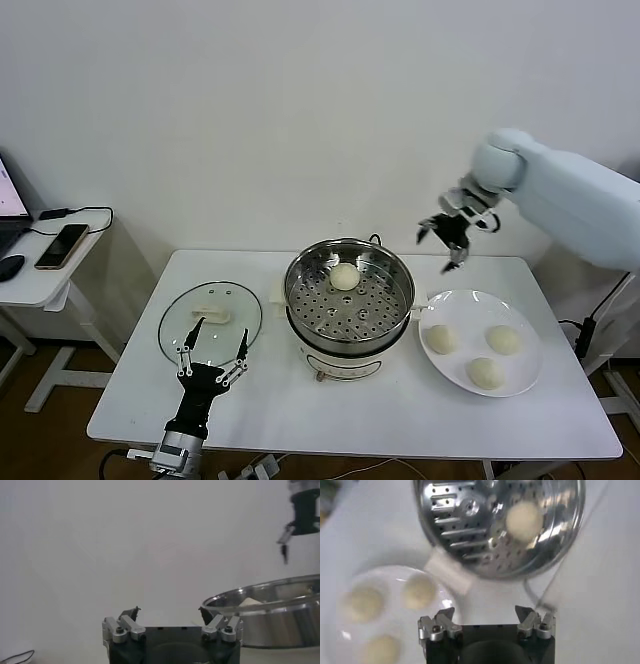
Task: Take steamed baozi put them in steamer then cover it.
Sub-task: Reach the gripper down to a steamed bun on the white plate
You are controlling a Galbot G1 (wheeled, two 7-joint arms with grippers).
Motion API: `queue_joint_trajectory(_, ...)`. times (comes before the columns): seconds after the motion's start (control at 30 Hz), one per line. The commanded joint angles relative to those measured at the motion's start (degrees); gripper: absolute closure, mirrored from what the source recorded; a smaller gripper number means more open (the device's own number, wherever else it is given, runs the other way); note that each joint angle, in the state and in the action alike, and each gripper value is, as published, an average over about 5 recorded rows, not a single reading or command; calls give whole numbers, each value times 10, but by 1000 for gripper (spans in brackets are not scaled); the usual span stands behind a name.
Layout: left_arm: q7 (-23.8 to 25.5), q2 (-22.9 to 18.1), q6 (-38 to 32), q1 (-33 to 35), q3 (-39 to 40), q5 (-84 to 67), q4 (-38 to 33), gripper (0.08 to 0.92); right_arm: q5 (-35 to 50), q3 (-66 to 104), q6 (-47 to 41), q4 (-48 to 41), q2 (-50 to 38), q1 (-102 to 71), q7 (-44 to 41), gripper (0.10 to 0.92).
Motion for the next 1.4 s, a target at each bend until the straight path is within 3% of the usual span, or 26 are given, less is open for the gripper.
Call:
queue_joint_trajectory(0.03, 0, 0, 0, 0, 0, 0, 1, 177, 83, -61, -76, 3, -69, -49, 29, 203)
queue_joint_trajectory(0.43, 0, -2, -2, -2, 0, 1, 7, 177, 71, -3, -78, -39, -13, -149, 83, 203)
queue_joint_trajectory(1.13, -2, -1, -8, -2, -3, 1, 15, 177, 34, 32, -72, -82, 31, -197, 93, 204)
queue_joint_trajectory(1.4, -3, -1, -9, -2, -3, 1, 12, 177, 34, 37, -67, -82, 32, -195, 98, 315)
